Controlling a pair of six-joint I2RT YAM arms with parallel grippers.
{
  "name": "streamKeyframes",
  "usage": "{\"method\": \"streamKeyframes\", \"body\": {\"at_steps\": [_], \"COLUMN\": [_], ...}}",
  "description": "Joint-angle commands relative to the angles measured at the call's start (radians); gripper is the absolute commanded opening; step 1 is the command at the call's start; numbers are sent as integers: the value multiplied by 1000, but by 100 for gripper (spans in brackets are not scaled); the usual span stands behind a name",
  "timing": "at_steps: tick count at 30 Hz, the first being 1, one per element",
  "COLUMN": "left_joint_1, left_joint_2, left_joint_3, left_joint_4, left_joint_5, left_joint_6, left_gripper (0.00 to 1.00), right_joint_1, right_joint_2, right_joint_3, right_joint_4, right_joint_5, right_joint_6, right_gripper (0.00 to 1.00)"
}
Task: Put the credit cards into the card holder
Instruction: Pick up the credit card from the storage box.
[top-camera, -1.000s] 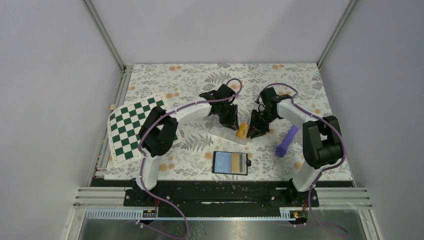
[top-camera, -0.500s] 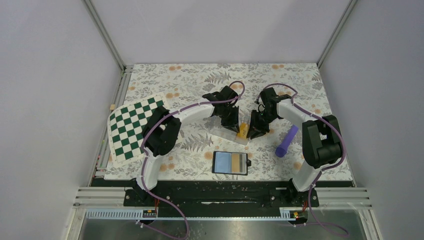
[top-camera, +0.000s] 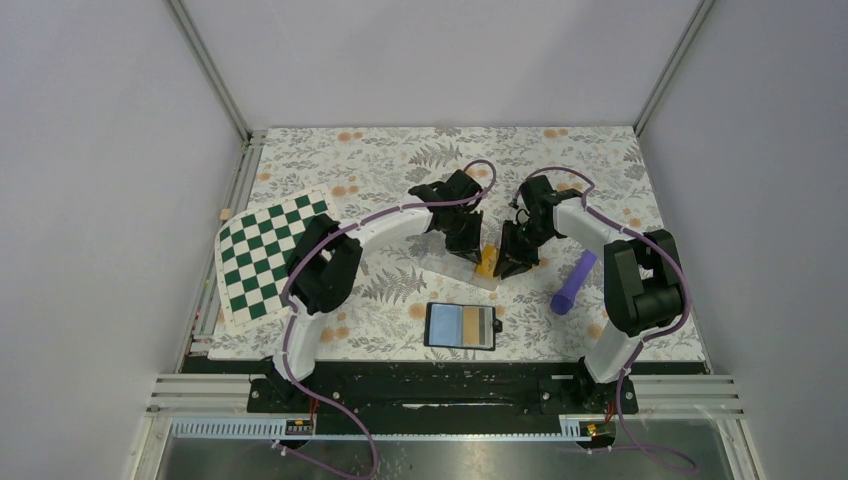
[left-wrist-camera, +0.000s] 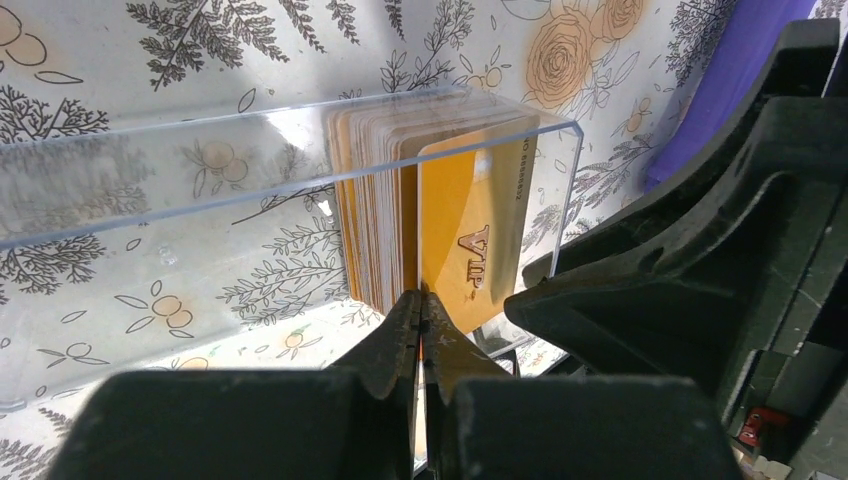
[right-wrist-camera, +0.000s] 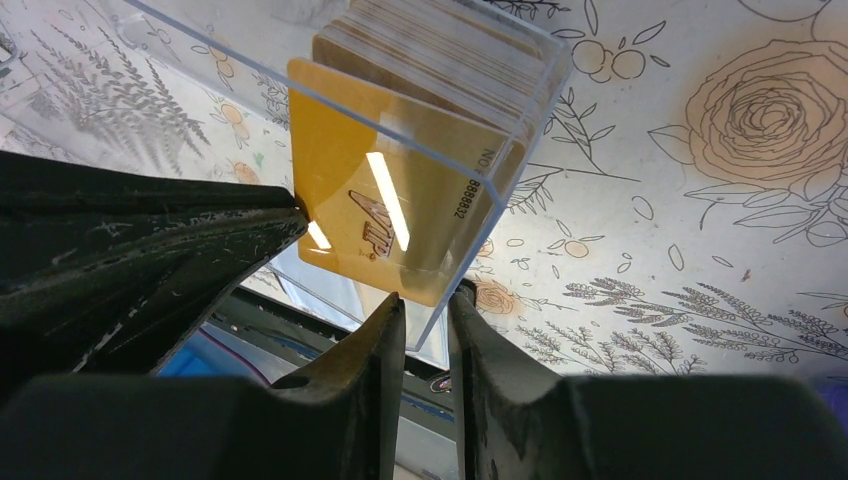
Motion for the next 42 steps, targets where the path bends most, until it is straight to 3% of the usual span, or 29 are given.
{"method": "streamKeyframes", "body": {"at_steps": [1, 5, 15, 23, 32, 42], "left_joint_1": [-16, -22, -38, -37, -48, -62], "left_joint_2": [-29, -20, 35, 73, 79, 48], "left_joint_3": [65, 87, 135, 158, 179, 212], "left_joint_4": [-12, -45, -137, -159, -160, -159], "left_joint_5": [-37, -55, -105, -125, -105, -95], "left_joint_6": [25, 39, 87, 90, 94, 100], "left_gripper": [0, 1, 17, 20, 4, 4], "right_joint_1": [-4, -4, -4, -4, -4, -4], "right_joint_2": [-7, -6, -10, -11, -9, -6], "right_joint_3": [30, 29, 23, 21, 20, 18], "right_joint_4": [-24, -24, -24, -26, -24, -24], "right_joint_5": [-19, -20, -19, -21, -21, -20], "right_joint_6": [-15, -15, -16, -16, -18, -17], "right_gripper": [29, 29, 29, 29, 29, 29]}}
